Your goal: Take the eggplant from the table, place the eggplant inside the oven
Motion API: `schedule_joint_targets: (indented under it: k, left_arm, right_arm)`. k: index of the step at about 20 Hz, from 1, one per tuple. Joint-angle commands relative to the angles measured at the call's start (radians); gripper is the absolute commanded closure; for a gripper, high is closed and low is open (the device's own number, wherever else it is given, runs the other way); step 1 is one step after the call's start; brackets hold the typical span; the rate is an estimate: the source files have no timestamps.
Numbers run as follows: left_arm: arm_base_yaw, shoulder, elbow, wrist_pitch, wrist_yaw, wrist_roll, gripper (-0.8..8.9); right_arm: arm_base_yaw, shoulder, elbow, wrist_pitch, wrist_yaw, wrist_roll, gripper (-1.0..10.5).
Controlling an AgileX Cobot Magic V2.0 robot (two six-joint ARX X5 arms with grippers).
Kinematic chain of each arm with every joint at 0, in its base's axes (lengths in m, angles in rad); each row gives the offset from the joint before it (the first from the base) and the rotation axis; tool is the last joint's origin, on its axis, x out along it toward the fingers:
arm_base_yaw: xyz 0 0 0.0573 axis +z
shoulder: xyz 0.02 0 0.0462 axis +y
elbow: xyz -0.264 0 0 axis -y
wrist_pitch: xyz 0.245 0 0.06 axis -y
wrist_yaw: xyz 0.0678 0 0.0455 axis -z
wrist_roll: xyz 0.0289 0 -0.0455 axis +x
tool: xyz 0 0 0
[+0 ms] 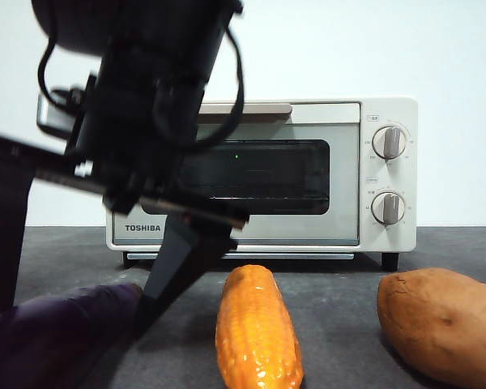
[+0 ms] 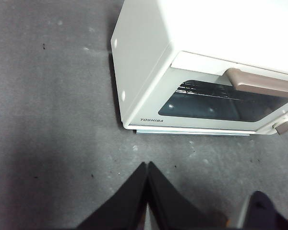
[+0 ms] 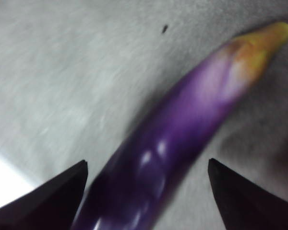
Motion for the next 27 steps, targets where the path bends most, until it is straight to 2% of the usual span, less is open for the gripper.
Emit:
schedule_joint_targets:
  k: [1, 5, 8, 10, 14, 16, 18, 21, 23, 27]
  left_arm:
    - [0.001, 0.006, 0.021, 0.008, 0.002, 0.010, 8.08]
    - [0.001, 0.006, 0.021, 0.008, 0.002, 0.010, 8.08]
    - [0.001, 0.006, 0.021, 0.009, 0.002, 0.013, 8.08]
    - [-0.001, 0.006, 0.022, 0.012, 0.003, 0.028, 8.07]
    - [-0.037, 0.027, 0.048, 0.018, 0.003, 0.033, 8.08]
    - [-0.075, 0.066, 0.093, 0.019, 0.003, 0.037, 8.08]
    - [-0.130, 0.123, 0.153, 0.021, 0.002, 0.048, 8.08]
    - [-0.214, 0.230, 0.251, 0.024, 0.002, 0.068, 8.08]
    - [-0.268, 0.313, 0.321, 0.024, 0.002, 0.084, 8.08]
    - [-0.372, 0.470, 0.456, 0.015, 0.001, 0.127, 8.07]
  right_arm:
    - [0.018, 0.024, 0.023, 0.008, 0.008, 0.021, 5.7]
    - [0.029, 0.023, 0.040, -0.010, 0.023, 0.022, 7.5]
    - [0.030, 0.021, 0.086, -0.073, 0.023, 0.001, 7.9]
    - [0.030, 0.006, 0.137, -0.149, 0.023, -0.067, 7.9]
    - [0.045, -0.052, 0.242, -0.422, 0.031, -0.272, 7.9]
    - [0.062, -0.107, 0.245, -0.511, 0.085, -0.369, 7.9]
    - [0.085, -0.166, 0.245, -0.608, 0.192, -0.416, 7.9]
    - [0.106, -0.266, 0.244, -0.712, 0.348, -0.427, 7.9]
    - [0.108, -0.339, 0.243, -0.755, 0.424, -0.426, 7.9]
    - [0.107, -0.515, 0.234, -0.756, 0.468, -0.426, 7.9]
